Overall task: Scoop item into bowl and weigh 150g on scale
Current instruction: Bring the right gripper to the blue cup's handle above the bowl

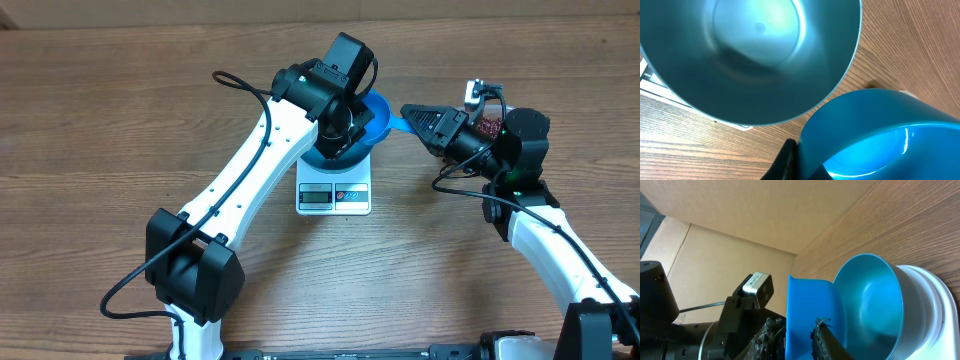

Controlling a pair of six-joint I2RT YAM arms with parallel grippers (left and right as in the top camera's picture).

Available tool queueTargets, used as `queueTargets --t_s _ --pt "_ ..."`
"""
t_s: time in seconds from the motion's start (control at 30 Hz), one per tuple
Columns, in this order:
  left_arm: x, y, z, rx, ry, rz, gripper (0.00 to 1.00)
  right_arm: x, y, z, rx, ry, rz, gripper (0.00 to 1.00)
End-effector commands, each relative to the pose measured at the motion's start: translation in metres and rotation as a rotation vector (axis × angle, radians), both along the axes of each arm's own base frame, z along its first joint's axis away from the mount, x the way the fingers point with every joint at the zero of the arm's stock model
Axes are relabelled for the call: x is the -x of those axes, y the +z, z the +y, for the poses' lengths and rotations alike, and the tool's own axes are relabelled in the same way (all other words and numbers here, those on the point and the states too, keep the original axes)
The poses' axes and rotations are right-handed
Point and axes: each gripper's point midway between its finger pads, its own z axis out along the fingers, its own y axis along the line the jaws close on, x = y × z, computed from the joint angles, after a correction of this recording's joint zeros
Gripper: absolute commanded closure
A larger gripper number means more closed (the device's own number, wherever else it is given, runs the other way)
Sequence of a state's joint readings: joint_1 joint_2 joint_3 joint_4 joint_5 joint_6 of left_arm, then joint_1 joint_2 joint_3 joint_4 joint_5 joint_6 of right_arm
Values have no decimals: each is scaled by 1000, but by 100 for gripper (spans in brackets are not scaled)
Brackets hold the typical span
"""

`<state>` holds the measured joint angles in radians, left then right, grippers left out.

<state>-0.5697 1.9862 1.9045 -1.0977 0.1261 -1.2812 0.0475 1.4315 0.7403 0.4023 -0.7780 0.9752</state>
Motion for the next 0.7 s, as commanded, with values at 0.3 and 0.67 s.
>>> queueTargets --t_s 0.3,0.67 --pt "-3 17 -4 24 19 -38 96 -2 7 0 -2 0 -19 96" --pt "-4 17 -5 29 19 -45 96 -1 6 1 -3 8 -16 84"
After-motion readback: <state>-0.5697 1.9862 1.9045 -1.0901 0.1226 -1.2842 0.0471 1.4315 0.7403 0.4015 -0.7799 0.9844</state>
